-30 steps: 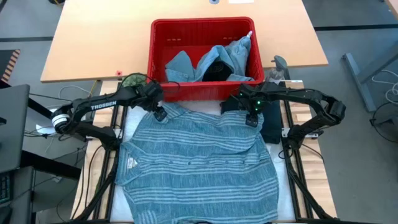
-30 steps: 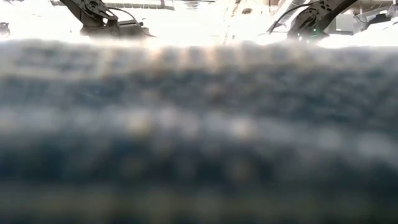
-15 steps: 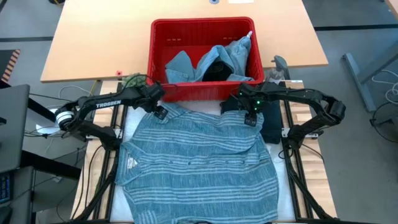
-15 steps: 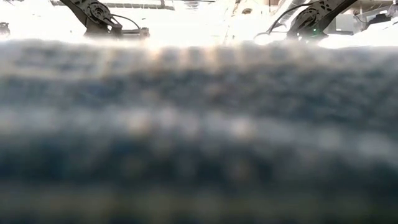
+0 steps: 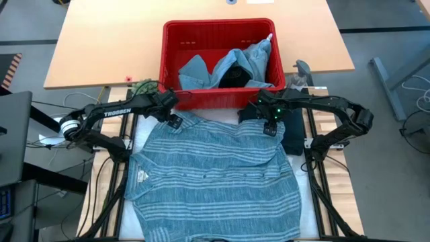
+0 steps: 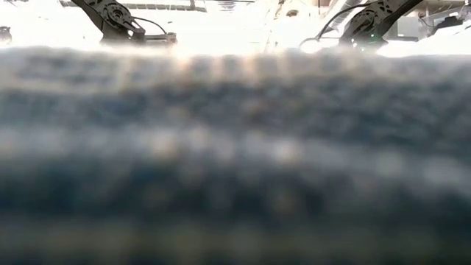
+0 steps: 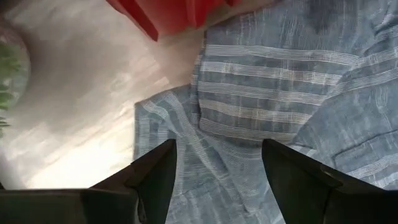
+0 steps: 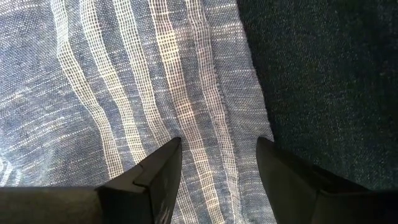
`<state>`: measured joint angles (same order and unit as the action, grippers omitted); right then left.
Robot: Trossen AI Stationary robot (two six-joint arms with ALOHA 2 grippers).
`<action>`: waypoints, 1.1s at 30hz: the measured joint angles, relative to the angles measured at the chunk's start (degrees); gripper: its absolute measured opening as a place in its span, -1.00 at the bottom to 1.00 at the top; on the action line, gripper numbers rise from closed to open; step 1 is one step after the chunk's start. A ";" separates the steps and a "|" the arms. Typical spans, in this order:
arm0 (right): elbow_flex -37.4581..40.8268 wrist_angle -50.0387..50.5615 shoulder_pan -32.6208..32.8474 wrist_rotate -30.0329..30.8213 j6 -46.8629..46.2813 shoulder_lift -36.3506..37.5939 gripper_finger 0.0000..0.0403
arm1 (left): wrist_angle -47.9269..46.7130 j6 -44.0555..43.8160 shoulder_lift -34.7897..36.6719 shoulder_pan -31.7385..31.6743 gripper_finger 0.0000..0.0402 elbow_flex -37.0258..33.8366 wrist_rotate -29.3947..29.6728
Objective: Fold Laundry from Bin
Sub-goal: Fold the blue polo shirt
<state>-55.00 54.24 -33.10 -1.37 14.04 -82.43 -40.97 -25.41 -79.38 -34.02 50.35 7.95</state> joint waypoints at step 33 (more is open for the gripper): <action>0.00 0.13 -0.04 3.23 0.43 -0.11 -0.84 | 2.43 0.72 -4.96 1.49 -0.99 0.00 -5.60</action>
<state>-55.00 54.37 -33.15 1.86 14.47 -82.54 -38.54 -24.69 -84.33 -32.53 50.35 2.35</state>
